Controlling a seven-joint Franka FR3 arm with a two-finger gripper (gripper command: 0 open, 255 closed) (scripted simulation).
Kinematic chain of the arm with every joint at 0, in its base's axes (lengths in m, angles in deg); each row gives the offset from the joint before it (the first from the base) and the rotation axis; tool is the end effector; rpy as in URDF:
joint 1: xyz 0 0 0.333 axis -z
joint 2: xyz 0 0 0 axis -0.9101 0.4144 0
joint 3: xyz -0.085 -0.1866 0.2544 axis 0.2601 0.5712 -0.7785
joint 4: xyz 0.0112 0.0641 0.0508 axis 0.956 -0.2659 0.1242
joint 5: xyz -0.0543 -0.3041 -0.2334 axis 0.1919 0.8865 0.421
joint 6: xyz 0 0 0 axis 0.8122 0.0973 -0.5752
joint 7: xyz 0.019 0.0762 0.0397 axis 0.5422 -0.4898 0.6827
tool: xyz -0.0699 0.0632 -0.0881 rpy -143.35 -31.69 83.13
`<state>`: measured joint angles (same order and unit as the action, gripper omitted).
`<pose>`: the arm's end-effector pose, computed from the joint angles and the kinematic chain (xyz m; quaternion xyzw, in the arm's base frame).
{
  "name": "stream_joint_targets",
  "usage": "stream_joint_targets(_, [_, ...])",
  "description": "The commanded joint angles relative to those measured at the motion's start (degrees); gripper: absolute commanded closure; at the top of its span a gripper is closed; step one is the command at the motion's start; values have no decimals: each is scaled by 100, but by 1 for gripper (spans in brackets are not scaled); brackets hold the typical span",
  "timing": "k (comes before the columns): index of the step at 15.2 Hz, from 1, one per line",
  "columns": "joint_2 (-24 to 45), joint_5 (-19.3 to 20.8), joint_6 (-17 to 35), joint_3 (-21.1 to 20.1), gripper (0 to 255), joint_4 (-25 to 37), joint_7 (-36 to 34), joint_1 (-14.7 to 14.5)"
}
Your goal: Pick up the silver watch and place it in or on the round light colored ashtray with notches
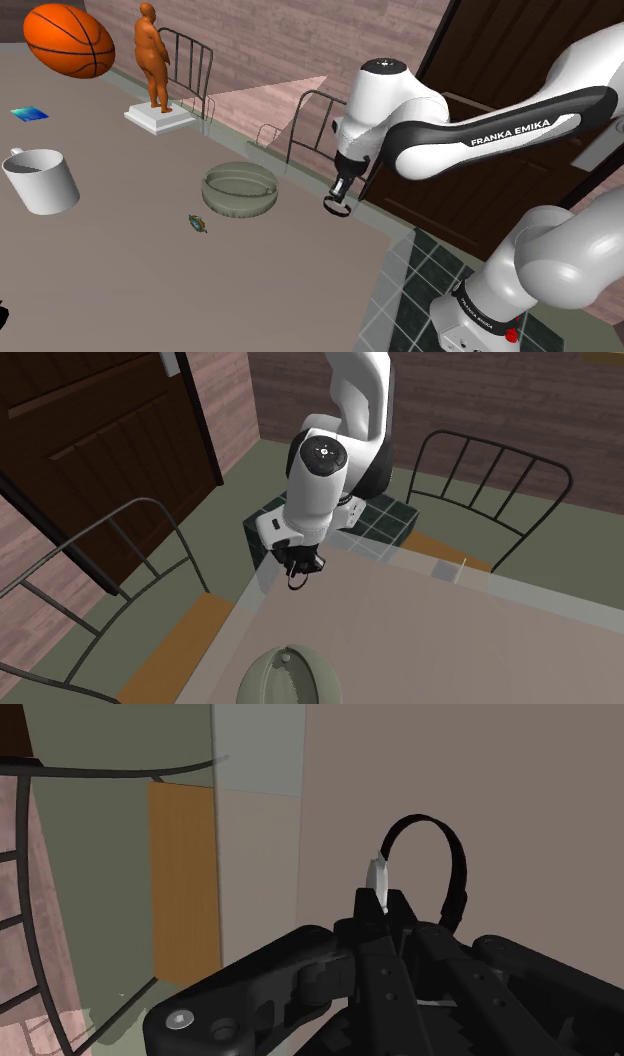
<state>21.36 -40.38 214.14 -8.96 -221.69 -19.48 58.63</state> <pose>0.3756 0.1838 0.3684 0.9814 0.1633 0.0156 0.1000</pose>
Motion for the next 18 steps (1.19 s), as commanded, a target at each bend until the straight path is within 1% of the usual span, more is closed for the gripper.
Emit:
stream_joint_targets(1, [-114,-49,-175,35,255,70,77,-14])
stream_joint_targets(13, [-523,-203,-1117,153,255,638,340,-68])
stream_joint_targets(18, [646,122,-1257,-141,255,1842,-81,37])
